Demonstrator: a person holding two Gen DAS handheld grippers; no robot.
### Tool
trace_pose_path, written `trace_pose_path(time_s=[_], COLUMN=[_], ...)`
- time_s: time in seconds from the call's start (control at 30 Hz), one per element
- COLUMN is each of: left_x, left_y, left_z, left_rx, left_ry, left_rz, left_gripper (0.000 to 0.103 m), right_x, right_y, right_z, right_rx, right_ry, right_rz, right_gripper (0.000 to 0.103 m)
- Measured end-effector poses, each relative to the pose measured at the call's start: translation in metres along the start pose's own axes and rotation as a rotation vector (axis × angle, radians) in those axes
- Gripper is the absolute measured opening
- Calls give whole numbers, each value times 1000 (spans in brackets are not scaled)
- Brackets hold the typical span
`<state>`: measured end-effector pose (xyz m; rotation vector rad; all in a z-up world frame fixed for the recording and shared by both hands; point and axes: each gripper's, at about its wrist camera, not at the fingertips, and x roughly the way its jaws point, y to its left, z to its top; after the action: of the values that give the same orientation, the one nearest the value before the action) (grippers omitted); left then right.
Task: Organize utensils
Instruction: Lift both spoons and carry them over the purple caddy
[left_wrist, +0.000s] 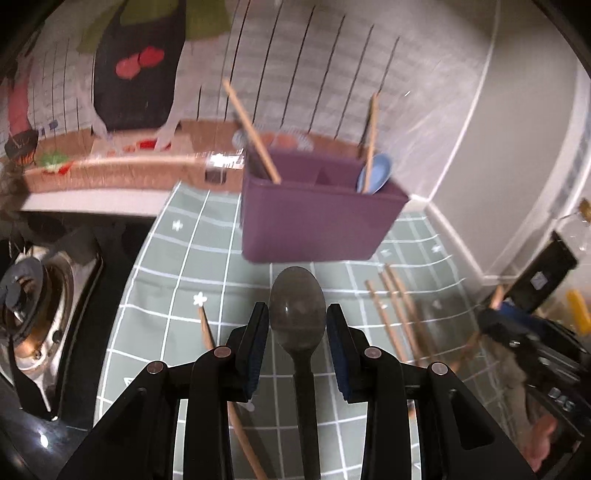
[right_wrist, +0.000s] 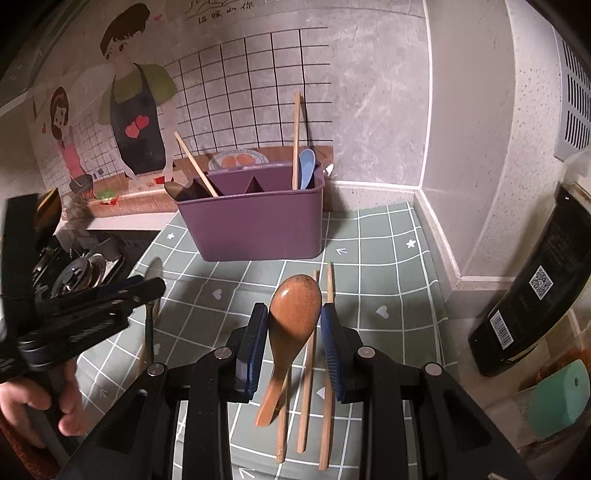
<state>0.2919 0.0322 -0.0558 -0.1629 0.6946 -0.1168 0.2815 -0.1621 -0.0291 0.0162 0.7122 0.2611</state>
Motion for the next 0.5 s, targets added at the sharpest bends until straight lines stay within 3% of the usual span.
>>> trace_pose_path(time_s=[0.17, 0.23, 0.5], left_x=[-25, -33, -62], left_y=[-8, -10, -8], left_z=[8, 13, 34], left_rx=[31, 41, 25], left_ry=[-59, -83, -151], left_rz=[-4, -6, -31], left_gripper=[33, 33, 33], right_x=[-8, -11, -32], right_y=[4, 6, 6], right_z=[3, 6, 32], right_rx=[-7, -18, -33], right_ry=[-18, -22, -74], right_rz=[-7, -4, 17], right_gripper=[25, 8, 6])
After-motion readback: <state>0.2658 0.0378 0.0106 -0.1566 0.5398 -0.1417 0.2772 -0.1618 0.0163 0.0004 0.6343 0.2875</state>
